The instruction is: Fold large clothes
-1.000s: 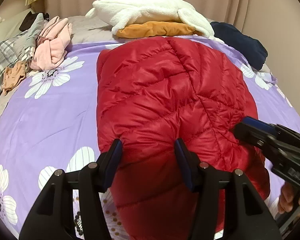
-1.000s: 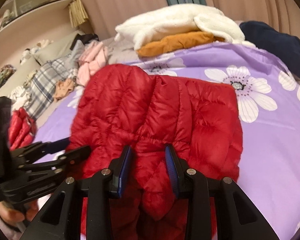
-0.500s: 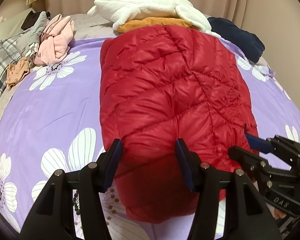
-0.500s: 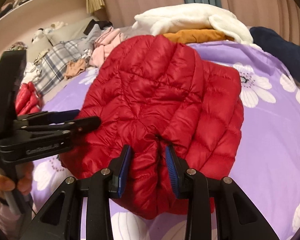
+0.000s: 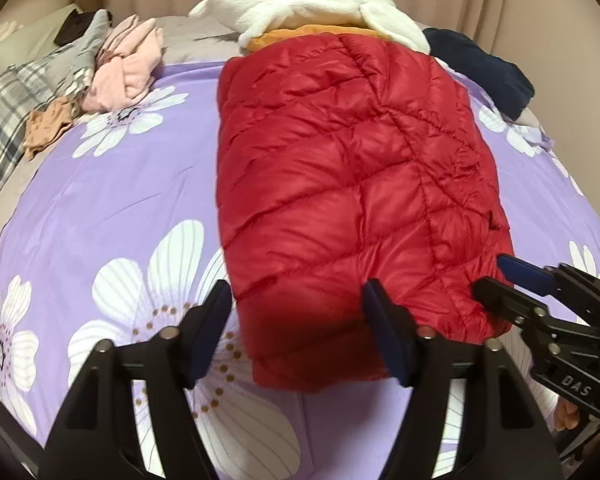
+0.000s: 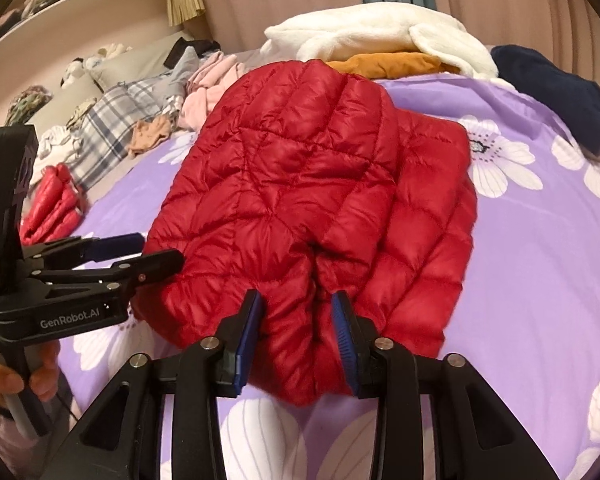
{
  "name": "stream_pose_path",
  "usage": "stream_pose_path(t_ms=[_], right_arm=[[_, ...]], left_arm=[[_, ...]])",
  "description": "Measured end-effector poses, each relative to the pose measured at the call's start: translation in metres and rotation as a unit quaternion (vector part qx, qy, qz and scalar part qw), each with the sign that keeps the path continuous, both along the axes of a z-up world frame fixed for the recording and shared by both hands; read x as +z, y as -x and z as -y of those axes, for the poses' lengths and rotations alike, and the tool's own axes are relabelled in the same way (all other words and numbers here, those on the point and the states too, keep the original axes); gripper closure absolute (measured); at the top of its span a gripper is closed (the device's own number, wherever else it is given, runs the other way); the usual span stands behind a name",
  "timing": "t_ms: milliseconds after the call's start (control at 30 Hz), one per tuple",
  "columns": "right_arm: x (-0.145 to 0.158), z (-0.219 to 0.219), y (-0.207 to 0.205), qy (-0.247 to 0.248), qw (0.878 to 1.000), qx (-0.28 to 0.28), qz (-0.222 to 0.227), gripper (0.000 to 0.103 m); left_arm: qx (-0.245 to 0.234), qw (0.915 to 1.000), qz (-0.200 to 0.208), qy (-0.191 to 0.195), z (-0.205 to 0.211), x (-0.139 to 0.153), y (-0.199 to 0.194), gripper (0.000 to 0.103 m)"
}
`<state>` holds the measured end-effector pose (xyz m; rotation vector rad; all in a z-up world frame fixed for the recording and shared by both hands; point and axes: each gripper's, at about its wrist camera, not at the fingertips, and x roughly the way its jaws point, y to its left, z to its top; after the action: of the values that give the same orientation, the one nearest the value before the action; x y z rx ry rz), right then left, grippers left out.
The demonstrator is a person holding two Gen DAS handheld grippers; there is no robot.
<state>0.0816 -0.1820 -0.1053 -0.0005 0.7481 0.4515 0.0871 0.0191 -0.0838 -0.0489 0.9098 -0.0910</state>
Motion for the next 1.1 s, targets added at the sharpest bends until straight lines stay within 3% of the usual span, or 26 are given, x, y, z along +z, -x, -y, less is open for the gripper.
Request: stream_pose_path(t_ms=[133,300,400,633,733,900,1100], right_arm=[[0.004,0.007,0.01,-0.004,1.0,-0.005,0.003,0.061],[0.014,0.014,0.024,0.001,1.0,-0.021,0.013,0.035],[0.02,0.018,0.032,0.002,0.999,-0.028,0.019,0.031],[0.035,0.024,0.045,-0.003,0.999,-0.034,0.034,0.021],[0.043,0.025,0.051,-0.012,0.999,-0.034,0.039,0.016],[0.056,0.026,0.06,-0.024,0.998,-0.035,0.049,0.002],[0.067,0.027,0.067,-0.031,0.997,-0.045,0.057,0.001]], left_arm=[[0.009,0.9999,-0.004,-0.004,-0.001,0.005,0.01,0.027],[0.016,0.9996,0.001,-0.024,0.003,0.016,0.025,0.025],[0.019,0.999,0.008,-0.04,0.005,0.023,0.035,0.013],[0.02,0.9982,0.026,-0.05,0.008,0.041,0.054,0.013],[0.029,0.9974,0.038,-0.053,0.008,0.051,0.061,0.001],[0.042,0.9959,0.06,-0.053,0.011,0.069,0.072,0.001],[0.045,0.996,0.064,-0.043,0.013,0.084,0.081,0.001]])
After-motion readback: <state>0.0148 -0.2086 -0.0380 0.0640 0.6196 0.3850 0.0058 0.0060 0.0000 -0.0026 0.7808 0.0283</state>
